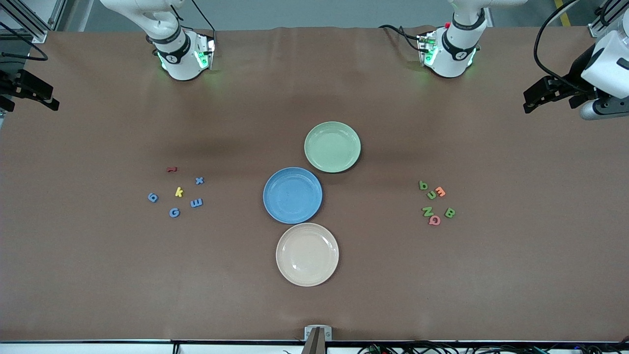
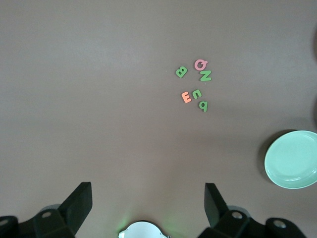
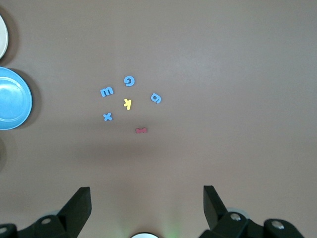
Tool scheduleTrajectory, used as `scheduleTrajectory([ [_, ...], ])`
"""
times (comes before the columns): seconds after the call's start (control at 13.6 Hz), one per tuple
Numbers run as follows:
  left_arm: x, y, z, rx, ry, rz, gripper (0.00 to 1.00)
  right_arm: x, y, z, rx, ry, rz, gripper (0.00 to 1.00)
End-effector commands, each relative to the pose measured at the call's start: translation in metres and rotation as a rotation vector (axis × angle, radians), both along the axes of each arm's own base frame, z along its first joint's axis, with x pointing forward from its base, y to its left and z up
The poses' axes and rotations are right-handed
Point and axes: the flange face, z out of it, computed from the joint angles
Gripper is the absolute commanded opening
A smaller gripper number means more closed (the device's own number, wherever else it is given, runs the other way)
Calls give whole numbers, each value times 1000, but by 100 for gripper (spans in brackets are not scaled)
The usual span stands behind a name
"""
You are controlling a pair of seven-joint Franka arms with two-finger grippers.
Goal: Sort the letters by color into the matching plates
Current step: 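Move the left gripper to green letters while the right gripper reaches blue letters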
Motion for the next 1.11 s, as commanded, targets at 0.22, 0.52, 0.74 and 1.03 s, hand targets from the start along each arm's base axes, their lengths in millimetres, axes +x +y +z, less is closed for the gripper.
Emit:
scheduleTrajectory([
  [0.22, 5, 6, 6, 16, -7, -17, 100, -3, 2, 11, -7, -10, 0, 100],
  [0.52, 17, -7, -18, 3, 37, -28, 100, -3, -1, 9, -7, -7, -8, 100],
  [0.74, 28, -30, -42, 3, 52, -57, 100, -2, -1, 10, -7, -10, -9, 100],
  [1.03, 32, -55, -84, -1, 68, -96, 100, 21, -5, -26, -11, 49, -11, 100],
])
